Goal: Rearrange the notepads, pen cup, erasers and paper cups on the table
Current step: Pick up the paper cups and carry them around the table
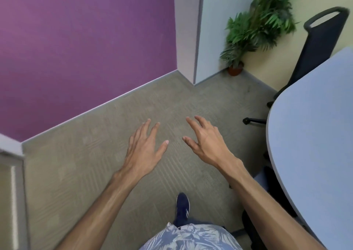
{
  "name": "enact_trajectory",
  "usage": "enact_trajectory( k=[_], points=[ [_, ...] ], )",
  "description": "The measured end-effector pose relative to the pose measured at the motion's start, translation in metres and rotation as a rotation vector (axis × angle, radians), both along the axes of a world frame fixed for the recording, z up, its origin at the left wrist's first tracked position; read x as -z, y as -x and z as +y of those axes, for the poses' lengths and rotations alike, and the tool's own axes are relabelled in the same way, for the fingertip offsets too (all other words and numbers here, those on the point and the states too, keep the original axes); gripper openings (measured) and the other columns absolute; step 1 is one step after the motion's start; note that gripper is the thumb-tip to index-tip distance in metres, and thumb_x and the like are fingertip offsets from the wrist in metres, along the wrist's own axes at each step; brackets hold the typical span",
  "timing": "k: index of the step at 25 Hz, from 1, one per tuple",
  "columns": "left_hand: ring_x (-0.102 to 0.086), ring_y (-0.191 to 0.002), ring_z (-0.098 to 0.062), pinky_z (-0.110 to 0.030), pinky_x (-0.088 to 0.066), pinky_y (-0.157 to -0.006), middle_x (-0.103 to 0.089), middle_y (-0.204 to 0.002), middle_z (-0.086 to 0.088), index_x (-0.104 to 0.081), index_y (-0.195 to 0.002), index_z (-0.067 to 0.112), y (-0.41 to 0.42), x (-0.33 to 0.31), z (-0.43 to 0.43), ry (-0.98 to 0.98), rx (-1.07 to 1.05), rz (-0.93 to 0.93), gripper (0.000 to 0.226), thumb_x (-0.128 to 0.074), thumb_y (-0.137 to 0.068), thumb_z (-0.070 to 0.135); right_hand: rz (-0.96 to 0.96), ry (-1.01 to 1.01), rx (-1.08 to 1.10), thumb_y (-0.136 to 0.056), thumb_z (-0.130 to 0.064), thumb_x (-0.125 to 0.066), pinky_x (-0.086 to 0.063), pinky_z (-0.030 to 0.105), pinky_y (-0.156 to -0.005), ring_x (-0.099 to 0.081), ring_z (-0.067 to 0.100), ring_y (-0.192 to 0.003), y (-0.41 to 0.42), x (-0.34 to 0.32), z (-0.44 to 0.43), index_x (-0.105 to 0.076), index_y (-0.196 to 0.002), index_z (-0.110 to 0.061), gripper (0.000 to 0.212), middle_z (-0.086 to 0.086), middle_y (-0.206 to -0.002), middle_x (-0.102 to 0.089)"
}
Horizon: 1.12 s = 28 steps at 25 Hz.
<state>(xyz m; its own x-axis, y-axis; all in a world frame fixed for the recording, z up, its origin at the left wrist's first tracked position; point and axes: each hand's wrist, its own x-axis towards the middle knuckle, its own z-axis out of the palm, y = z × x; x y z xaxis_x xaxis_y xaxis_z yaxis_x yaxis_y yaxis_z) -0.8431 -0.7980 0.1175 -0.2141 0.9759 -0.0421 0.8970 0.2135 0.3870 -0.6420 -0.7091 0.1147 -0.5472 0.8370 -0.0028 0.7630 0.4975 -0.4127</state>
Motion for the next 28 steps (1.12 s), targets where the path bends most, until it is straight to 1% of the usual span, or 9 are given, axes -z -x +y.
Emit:
enact_trajectory(
  k=[5, 11, 14, 21, 25, 28],
  points=[
    [-0.015, -0.151, -0.026, -0.044, -0.017, -0.121, -0.012, -0.166, -0.008, -0.023, -0.156, 0.025, -0.007, -0.007, 0.116, -0.040, 0.122, -0.005, 0.069, -0.044, -0.098, 0.055, -0.024, -0.015, 0.116, -0.097, -0.049, -0.049, -0.037, 0.048, -0.106, -0.038, 0.032, -0.139, -0.015, -0.009, 0.085, -0.033, -0.151, -0.021, 0.063, 0.016, -0.153, -0.036],
    [-0.009, -0.153, -0.023, -0.042, -0.012, -0.121, -0.010, -0.166, -0.007, -0.020, -0.157, 0.025, -0.031, -0.009, 0.241, -0.037, 0.324, -0.027, 0.070, -0.044, -0.098, 0.054, -0.027, 0.002, 0.322, -0.097, -0.050, -0.048, -0.041, 0.049, -0.105, -0.041, 0.032, -0.136, -0.053, -0.009, 0.163, -0.033, -0.150, -0.021, 0.062, 0.015, -0.152, -0.036],
    [-0.008, -0.153, -0.023, -0.044, -0.014, -0.122, -0.011, -0.166, -0.007, -0.020, -0.157, 0.025, -0.046, -0.005, 0.311, -0.035, 0.422, -0.041, 0.071, -0.043, -0.098, 0.055, -0.023, 0.015, 0.441, -0.097, -0.051, -0.047, -0.039, 0.048, -0.107, -0.040, 0.030, -0.137, -0.074, -0.005, 0.206, -0.033, -0.150, -0.021, 0.062, 0.015, -0.153, -0.036],
    [-0.010, -0.153, -0.022, -0.046, -0.018, -0.122, -0.014, -0.166, -0.007, -0.022, -0.157, 0.025, -0.087, -0.006, 0.485, -0.032, 0.659, -0.081, 0.071, -0.046, -0.097, 0.054, -0.042, 0.040, 0.696, -0.097, -0.051, -0.046, -0.043, 0.048, -0.102, -0.044, 0.029, -0.132, -0.109, -0.005, 0.326, -0.032, -0.150, -0.023, 0.062, 0.013, -0.152, -0.038],
    [-0.009, -0.153, -0.024, -0.045, -0.015, -0.122, -0.013, -0.166, -0.008, -0.021, -0.157, 0.023, -0.127, -0.010, 0.569, -0.028, 0.806, -0.097, 0.071, -0.045, -0.097, 0.055, -0.025, 0.045, 0.849, -0.098, -0.049, -0.047, -0.041, 0.046, -0.104, -0.043, 0.030, -0.133, -0.132, -0.015, 0.381, -0.032, -0.151, -0.023, 0.061, 0.012, -0.152, -0.037],
    [-0.006, -0.153, -0.022, -0.042, -0.014, -0.122, -0.010, -0.166, -0.006, -0.022, -0.157, 0.022, -0.164, -0.010, 0.614, 0.002, 0.943, -0.145, 0.071, -0.046, -0.098, 0.053, -0.029, 0.046, 0.987, -0.099, -0.049, -0.045, -0.036, 0.043, -0.108, -0.039, 0.028, -0.137, -0.156, -0.021, 0.406, -0.030, -0.152, -0.024, 0.061, 0.009, -0.155, -0.033]
  ],
)
